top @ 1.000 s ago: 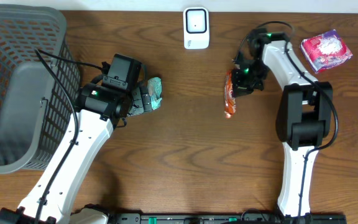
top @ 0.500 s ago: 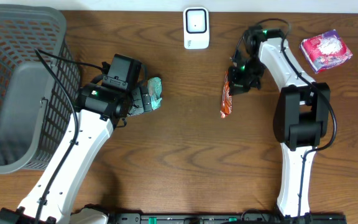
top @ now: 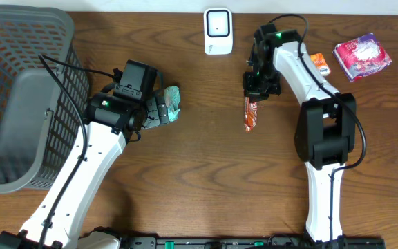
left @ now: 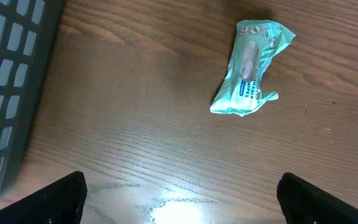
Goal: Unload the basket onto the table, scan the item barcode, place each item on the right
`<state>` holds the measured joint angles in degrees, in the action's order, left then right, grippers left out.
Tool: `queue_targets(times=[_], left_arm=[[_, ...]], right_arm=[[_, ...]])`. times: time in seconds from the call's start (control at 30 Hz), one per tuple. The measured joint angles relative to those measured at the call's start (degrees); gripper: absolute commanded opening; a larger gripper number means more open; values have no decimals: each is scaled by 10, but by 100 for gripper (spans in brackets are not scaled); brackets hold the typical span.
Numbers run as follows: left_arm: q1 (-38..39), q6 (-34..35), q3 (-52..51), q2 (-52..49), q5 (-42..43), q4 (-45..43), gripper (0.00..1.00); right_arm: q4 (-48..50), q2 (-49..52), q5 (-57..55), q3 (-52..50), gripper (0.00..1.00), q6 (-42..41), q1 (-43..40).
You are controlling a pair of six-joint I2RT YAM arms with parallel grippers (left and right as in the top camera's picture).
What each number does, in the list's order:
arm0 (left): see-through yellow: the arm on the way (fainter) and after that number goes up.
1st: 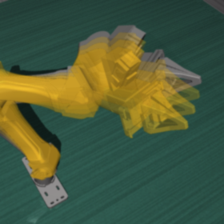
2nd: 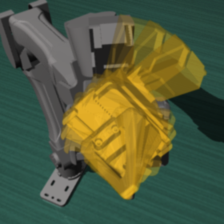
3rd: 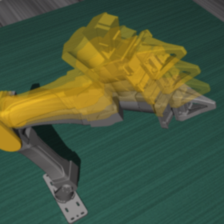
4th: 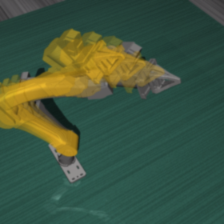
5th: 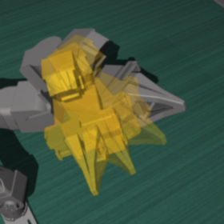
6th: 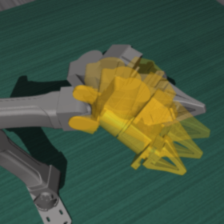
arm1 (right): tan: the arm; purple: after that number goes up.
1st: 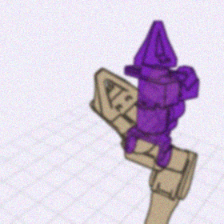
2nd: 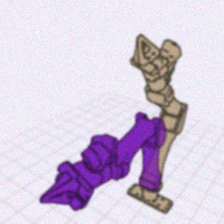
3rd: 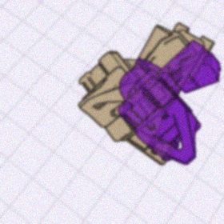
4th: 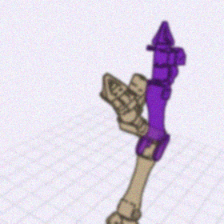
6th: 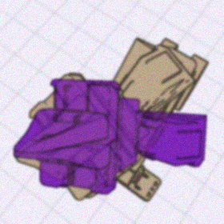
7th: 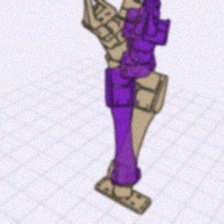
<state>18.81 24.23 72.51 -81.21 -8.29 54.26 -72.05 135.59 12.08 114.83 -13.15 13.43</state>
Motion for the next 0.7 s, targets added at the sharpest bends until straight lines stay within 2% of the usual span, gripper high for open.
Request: queue_targets(times=[0.37,0.53,0.7], left_arm=[[0,0,0,0,0,0,98],[0,0,0,0,0,0,98],[0,0,0,0,0,0,98]], right_arm=[[61,0,-5,-18,1,-33,61],[22,0,-5,4,2,-39,89],[-69,0,-40,121,27,-37,69]])
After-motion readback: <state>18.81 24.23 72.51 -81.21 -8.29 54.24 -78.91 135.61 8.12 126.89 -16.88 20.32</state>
